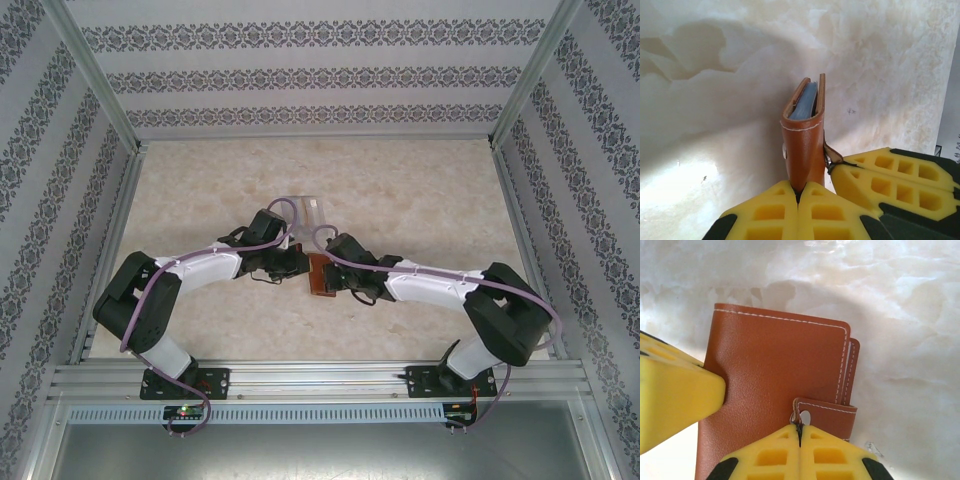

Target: Put the credit cards into the card holder

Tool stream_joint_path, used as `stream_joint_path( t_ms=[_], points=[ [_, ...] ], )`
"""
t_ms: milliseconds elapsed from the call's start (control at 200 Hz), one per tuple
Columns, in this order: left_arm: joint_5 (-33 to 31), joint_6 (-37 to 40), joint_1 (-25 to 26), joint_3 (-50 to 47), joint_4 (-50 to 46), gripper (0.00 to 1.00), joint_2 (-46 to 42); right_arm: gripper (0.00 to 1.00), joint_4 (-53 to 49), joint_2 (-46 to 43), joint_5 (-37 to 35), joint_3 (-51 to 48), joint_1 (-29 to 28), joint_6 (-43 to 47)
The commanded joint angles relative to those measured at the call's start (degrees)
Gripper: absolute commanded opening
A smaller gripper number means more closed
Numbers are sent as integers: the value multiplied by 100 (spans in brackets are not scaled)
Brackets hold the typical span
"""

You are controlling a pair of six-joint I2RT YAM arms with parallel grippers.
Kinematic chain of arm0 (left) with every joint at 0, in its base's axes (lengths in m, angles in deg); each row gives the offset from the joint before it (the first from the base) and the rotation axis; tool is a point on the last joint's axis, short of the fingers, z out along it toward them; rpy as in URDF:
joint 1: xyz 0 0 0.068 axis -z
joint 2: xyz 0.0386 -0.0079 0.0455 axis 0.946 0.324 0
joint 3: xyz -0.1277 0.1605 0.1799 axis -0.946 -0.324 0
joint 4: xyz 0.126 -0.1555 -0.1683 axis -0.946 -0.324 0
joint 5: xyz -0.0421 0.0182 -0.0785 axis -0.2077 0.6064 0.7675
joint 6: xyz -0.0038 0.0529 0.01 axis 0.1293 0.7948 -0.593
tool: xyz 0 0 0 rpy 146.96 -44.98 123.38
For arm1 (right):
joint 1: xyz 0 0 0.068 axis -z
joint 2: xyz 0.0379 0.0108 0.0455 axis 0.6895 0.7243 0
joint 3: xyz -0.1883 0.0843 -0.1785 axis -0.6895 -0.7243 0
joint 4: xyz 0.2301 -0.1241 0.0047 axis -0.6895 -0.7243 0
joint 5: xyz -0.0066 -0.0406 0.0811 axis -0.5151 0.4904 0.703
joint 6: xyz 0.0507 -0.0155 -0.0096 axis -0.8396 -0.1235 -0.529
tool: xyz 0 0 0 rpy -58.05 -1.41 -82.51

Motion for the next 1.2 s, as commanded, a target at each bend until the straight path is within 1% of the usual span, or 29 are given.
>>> stream_joint_path(
  t_ms=[0,150,260,280,290,295,300,340,390,415,475,560,680,764,869,974,1099,1194],
  points=[
    [-3,113,5,69,-156,0,29,0,-377,-209,-255,-340,383,-143],
    [-30,198,-1,117,-200,0,106,0,-433,-404,-303,-587,610,-67],
    [-16,239,3,93,-108,0,201,0,-256,-497,149,-721,801,-11],
    [-9,235,1,82,-66,6,223,0,-206,-514,223,-733,802,9],
    [-5,235,-1,73,-48,11,232,0,-180,-532,254,-735,805,25],
    [-9,235,2,70,-43,11,242,0,-171,-533,271,-735,803,32],
    [-9,235,-1,68,-32,16,251,0,-167,-533,293,-736,799,35],
    [5,247,-5,72,10,33,316,0,-127,-565,390,-723,788,64],
    [72,291,-13,98,35,43,419,0,-94,-630,510,-689,786,81],
    [99,305,-18,102,47,50,450,0,-81,-675,583,-663,785,83],
    [60,332,-27,86,80,60,480,0,-81,-807,731,-590,790,50],
    [99,380,-48,18,227,69,498,0,-92,-967,970,-487,787,-1],
    [126,525,-77,73,76,73,500,0,39,-1133,1345,-412,770,-244],
    [168,539,-106,-32,220,75,416,0,48,-1233,1472,-311,717,-284],
    [485,508,-299,-141,353,77,313,0,11,-1365,1465,-215,718,-345],
    [661,514,-511,-268,442,77,151,0,7,-1403,1580,-149,725,-414],
    [858,446,-605,-314,561,78,121,0,68,-1362,1692,-138,732,-459],
    [1054,290,-619,-428,916,78,123,0,319,-1366,1957,-153,729,-501]
  ],
)
